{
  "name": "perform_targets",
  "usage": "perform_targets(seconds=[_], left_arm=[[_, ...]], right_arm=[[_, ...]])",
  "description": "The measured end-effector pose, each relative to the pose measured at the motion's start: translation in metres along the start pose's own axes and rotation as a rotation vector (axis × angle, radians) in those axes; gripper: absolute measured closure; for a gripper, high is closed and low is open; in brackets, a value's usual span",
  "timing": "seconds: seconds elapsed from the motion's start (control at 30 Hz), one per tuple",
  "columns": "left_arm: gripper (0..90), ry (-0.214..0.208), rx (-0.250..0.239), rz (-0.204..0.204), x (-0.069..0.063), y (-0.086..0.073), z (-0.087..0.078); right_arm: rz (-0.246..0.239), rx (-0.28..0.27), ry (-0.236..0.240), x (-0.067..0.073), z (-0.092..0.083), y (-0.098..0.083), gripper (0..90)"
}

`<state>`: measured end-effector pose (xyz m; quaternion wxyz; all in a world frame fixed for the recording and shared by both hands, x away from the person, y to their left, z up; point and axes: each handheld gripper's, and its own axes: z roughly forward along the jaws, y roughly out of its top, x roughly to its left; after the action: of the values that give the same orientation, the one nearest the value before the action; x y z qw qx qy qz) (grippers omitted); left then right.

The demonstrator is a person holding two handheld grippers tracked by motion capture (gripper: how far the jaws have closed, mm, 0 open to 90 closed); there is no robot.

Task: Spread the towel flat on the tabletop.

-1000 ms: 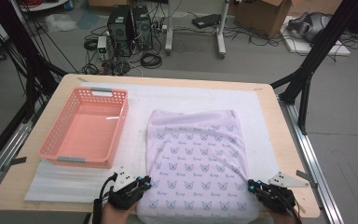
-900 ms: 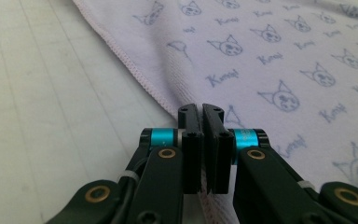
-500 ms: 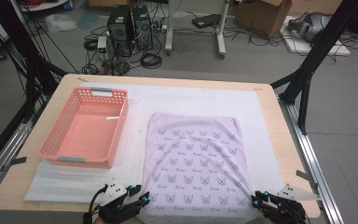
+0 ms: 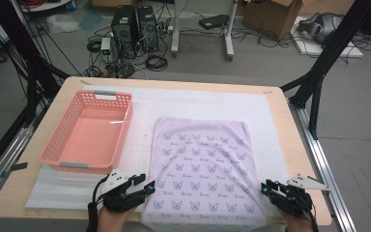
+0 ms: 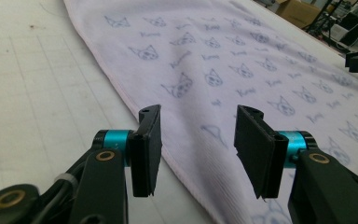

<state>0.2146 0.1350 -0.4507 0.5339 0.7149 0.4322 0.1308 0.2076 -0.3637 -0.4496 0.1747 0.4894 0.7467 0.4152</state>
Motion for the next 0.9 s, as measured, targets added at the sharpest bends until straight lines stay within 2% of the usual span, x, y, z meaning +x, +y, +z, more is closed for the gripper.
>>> perform_targets(seconds=[0.17, 0.23, 0.33, 0.43, 0.5, 0.6, 0.63, 0.7, 0.77, 0.8, 0.83, 0.9], left_arm=[[52.1, -0.011, 0.009, -0.002, 0.008, 0.011, 0.016], [51.9, -0.018, 0.012, -0.004, 0.012, 0.015, 0.022], [51.5, -0.027, 0.017, -0.006, 0.018, 0.022, 0.031], [51.3, -0.029, 0.023, -0.009, 0.024, 0.027, 0.04], [50.7, -0.028, 0.028, -0.017, 0.027, 0.03, 0.044], [50.1, -0.013, 0.032, -0.008, 0.03, 0.034, 0.049], [49.7, -0.002, 0.035, -0.001, 0.031, 0.035, 0.051], [49.6, 0.024, 0.053, -0.002, 0.032, 0.036, 0.055], [49.2, 0.045, 0.075, -0.008, 0.034, 0.037, 0.059], [49.2, 0.056, 0.094, -0.026, 0.035, 0.037, 0.061], [49.2, 0.059, 0.115, -0.033, 0.037, 0.039, 0.063], [50.6, 0.089, 0.15, -0.039, 0.04, 0.041, 0.07]], right_arm=[[0.004, 0.009, -0.002, -0.007, 0.017, 0.014, 69.0], [0.008, 0.041, 0.011, -0.009, 0.025, 0.019, 70.0], [-0.016, 0.058, 0.017, -0.009, 0.033, 0.025, 76.1], [-0.024, 0.07, 0.038, -0.01, 0.037, 0.029, 87.3], [-0.039, 0.083, 0.031, -0.01, 0.037, 0.03, 88.4], [-0.067, 0.103, -0.009, -0.011, 0.029, 0.029, 88.7], [-0.069, 0.107, -0.014, -0.014, 0.026, 0.028, 88.6], [-0.043, 0.103, 0.001, -0.02, 0.021, 0.024, 87.1], [-0.036, 0.091, 0.012, -0.023, 0.021, 0.023, 74.1], [-0.028, 0.084, 0.018, -0.023, 0.022, 0.024, 69.5], [-0.026, 0.075, 0.015, -0.024, 0.022, 0.024, 68.8], [-0.03, 0.058, 0.006, -0.026, 0.023, 0.027, 67.3]])
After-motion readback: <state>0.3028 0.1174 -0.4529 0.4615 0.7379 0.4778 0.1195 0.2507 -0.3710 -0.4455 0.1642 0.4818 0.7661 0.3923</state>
